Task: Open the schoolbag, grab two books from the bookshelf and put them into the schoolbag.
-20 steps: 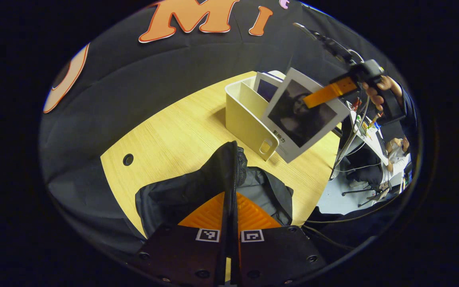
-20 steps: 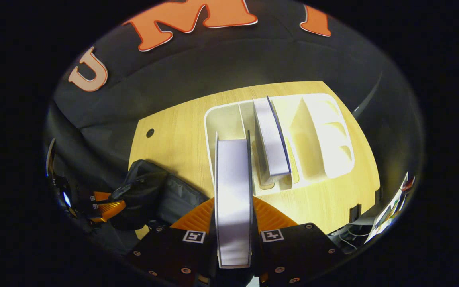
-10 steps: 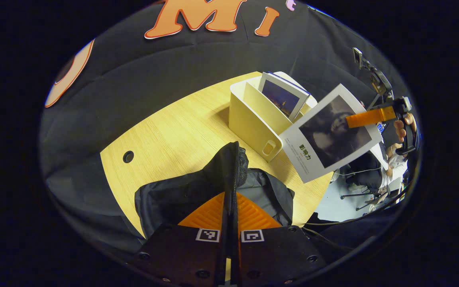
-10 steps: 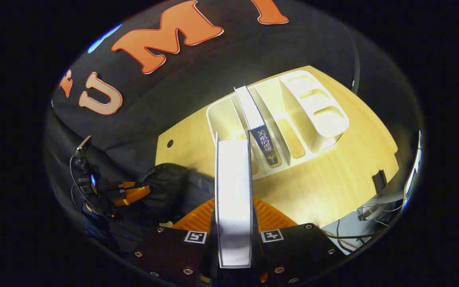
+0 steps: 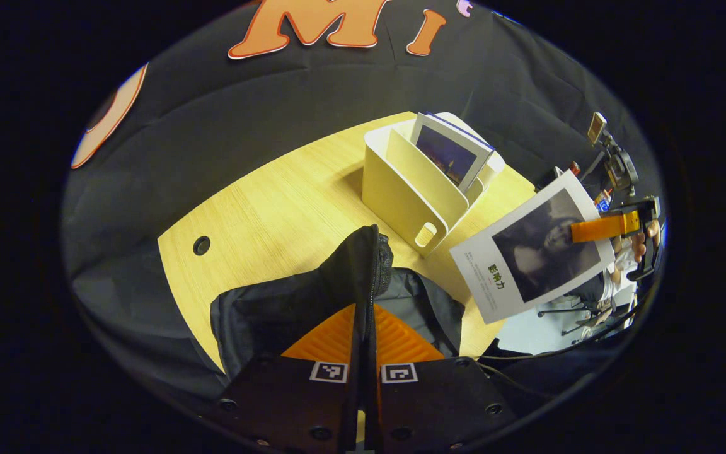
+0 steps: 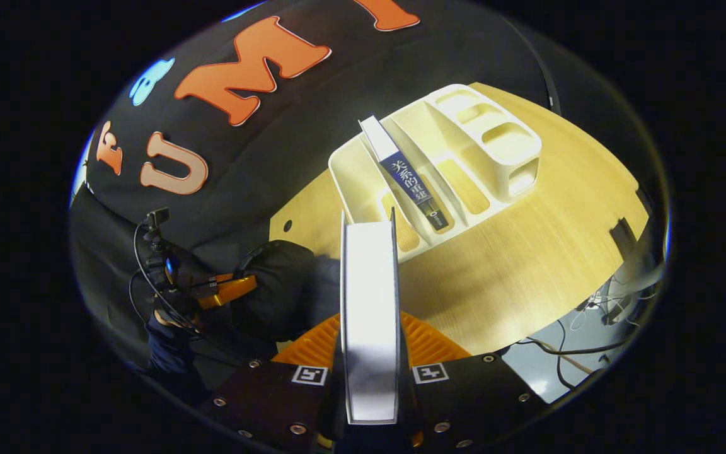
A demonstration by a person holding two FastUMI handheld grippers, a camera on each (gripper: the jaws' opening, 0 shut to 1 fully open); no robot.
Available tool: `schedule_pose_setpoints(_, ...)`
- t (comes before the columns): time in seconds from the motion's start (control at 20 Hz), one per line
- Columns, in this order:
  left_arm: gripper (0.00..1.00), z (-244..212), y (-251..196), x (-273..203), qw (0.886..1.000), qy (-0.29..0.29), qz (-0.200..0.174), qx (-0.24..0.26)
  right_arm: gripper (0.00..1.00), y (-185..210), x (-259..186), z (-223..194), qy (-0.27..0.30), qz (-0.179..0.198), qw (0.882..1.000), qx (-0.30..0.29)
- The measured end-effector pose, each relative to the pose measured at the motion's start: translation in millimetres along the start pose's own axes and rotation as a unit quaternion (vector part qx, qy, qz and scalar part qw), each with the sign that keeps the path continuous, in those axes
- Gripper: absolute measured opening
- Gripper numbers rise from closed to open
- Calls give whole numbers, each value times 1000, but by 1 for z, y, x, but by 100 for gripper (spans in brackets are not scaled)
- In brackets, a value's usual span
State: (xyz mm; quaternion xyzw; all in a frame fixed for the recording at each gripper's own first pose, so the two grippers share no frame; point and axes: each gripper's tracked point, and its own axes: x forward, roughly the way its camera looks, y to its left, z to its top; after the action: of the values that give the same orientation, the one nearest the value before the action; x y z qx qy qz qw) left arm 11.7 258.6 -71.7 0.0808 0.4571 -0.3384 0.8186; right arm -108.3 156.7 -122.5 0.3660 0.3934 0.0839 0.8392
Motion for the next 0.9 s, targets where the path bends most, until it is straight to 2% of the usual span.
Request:
schedule_pose_setpoints(0.35,6,-1,-7,-3,1000,-6,4,-9,33,31,37,-30,1,98,993,58)
schedule_pose_setpoints(0.7,5,1,-11,-5,1000,-9,11,-14,33,55,93,-42,6,161,982,98)
schedule_pose_setpoints(0.9,5,3,-11,-5,1000,-10,11,-15,33,54,120,-46,5,169,978,119)
